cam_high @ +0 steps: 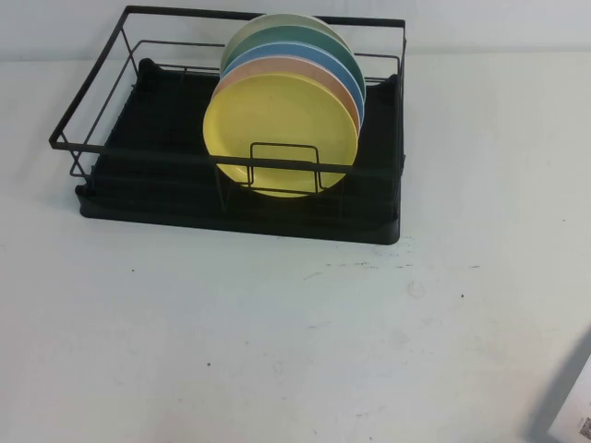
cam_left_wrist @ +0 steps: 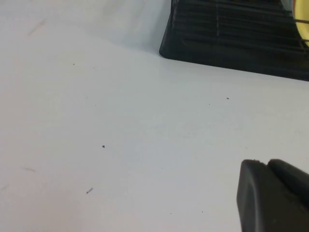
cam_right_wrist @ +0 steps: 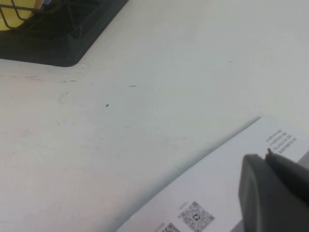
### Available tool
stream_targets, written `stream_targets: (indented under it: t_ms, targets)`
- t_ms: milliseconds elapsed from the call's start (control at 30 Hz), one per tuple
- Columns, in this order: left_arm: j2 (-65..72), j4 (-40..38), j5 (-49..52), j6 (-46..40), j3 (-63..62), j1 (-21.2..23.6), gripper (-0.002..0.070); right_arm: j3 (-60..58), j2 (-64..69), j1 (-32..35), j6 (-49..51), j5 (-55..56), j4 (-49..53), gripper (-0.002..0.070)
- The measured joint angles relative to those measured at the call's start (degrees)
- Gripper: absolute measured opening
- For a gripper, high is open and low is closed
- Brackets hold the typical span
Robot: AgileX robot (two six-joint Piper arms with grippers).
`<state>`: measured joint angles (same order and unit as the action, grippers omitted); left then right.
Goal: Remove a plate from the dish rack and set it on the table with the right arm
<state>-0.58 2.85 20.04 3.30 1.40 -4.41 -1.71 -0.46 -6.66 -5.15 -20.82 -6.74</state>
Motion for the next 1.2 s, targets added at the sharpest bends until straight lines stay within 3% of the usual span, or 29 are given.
stream_targets:
  t_ms: [933,1200]
  targets:
    - [0.0,0.0,0.0,0.0,0.0,0.0,-0.0004,0.0,0.0,0.0,0.0,0.0,-0.9,-0.0018]
    - [0.0,0.0,0.0,0.0,0.0,0.0,-0.0004,0.0,0.0,0.0,0.0,2.4,-8.7,-0.0018]
